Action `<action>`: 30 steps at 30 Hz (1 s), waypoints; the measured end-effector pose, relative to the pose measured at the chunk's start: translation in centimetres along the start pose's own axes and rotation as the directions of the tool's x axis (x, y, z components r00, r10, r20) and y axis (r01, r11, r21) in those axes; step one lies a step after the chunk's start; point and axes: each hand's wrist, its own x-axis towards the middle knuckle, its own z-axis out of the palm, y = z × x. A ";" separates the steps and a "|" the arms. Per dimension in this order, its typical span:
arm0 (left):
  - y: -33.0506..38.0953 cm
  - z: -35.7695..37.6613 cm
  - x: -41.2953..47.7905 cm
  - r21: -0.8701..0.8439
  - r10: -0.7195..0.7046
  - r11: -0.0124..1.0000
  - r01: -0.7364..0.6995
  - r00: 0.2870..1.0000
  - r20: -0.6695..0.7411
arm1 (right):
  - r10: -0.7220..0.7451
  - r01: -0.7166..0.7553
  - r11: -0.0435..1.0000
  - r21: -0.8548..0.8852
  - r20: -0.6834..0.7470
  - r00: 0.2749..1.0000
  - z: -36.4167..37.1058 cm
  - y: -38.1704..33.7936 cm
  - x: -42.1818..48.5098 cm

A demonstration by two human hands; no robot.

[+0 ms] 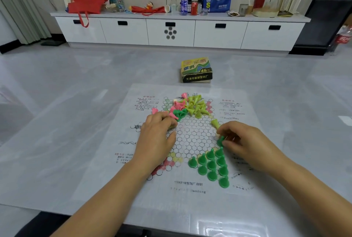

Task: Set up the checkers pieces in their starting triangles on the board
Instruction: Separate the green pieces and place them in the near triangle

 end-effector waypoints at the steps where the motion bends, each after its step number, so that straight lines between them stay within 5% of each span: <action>1: 0.0 0.0 0.0 0.004 0.002 1.000 -0.002 1.000 0.001 | 0.023 -0.023 0.999 0.048 0.003 1.000 0.0 0.0 0.0; 24: 0.3 -0.1 -0.1 0.035 0.027 0.999 -0.024 0.998 -0.061 | 0.101 -0.108 0.960 0.257 0.044 0.994 -0.2 0.0 -0.1; 30: 0.6 0.4 0.7 0.163 0.101 0.978 -0.132 0.978 0.185 | 0.156 -0.154 0.910 0.386 0.026 0.987 -0.5 0.1 0.0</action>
